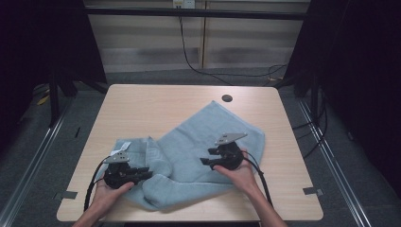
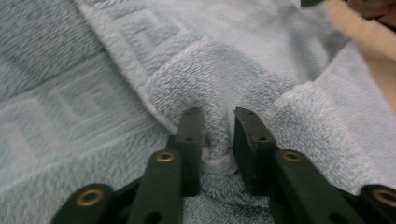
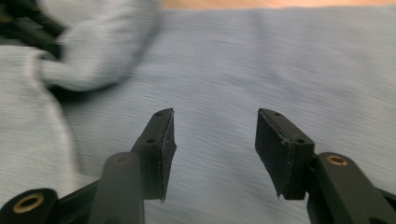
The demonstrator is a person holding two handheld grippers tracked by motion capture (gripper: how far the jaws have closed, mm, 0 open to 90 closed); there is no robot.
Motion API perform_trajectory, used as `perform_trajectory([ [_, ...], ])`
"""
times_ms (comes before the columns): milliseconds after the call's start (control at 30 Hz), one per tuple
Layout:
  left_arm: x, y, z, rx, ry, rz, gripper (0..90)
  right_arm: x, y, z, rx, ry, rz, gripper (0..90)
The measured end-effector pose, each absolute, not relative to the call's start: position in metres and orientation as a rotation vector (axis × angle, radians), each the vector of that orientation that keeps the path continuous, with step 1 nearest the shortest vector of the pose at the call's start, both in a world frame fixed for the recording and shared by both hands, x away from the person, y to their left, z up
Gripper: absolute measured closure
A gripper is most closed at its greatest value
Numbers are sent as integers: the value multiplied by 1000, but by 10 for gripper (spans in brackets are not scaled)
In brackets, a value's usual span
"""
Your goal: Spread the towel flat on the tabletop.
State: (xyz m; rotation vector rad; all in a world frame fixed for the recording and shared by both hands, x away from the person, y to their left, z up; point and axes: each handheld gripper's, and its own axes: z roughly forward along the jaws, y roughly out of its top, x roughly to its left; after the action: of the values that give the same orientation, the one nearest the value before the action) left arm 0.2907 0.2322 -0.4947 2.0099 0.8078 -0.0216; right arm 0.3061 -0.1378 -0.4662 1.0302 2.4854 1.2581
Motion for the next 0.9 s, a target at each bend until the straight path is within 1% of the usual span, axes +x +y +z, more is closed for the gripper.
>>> perform_trajectory([
  [67,292,234,-491,1981,807,-17,658,298,-120,-465,973,2525,1292,501],
  [167,297,248,-482,1925,836,25,631,295,-98,-467,914,2567,1302,517],
  [233,301,259,-478,1875,869,47,631,296,-87,-470,898,2585,1308,517],
  [333,307,272,-479,1860,884,87,666,300,-72,-473,882,2605,1318,529],
  [400,312,279,-485,1874,916,90,701,303,-63,-471,872,2601,1336,543],
  [433,315,281,-490,1881,935,92,706,305,-60,-470,866,2599,1349,556],
  [533,318,281,-505,1933,976,90,720,314,-46,-469,855,2602,1380,555],
  [633,318,276,-509,1971,961,108,718,323,-32,-472,847,2622,1379,517],
  [700,317,272,-509,1994,944,122,700,328,-23,-475,844,2624,1369,498],
  [733,316,271,-508,2005,936,139,698,329,-20,-476,843,2622,1378,495],
  [833,316,271,-508,2007,935,134,690,333,-10,-482,830,2637,1351,496],
  [867,316,271,-508,2010,934,138,690,334,-7,-484,830,2648,1328,507],
  [900,316,270,-508,2019,928,145,690,333,-5,-486,831,2654,1307,544],
])
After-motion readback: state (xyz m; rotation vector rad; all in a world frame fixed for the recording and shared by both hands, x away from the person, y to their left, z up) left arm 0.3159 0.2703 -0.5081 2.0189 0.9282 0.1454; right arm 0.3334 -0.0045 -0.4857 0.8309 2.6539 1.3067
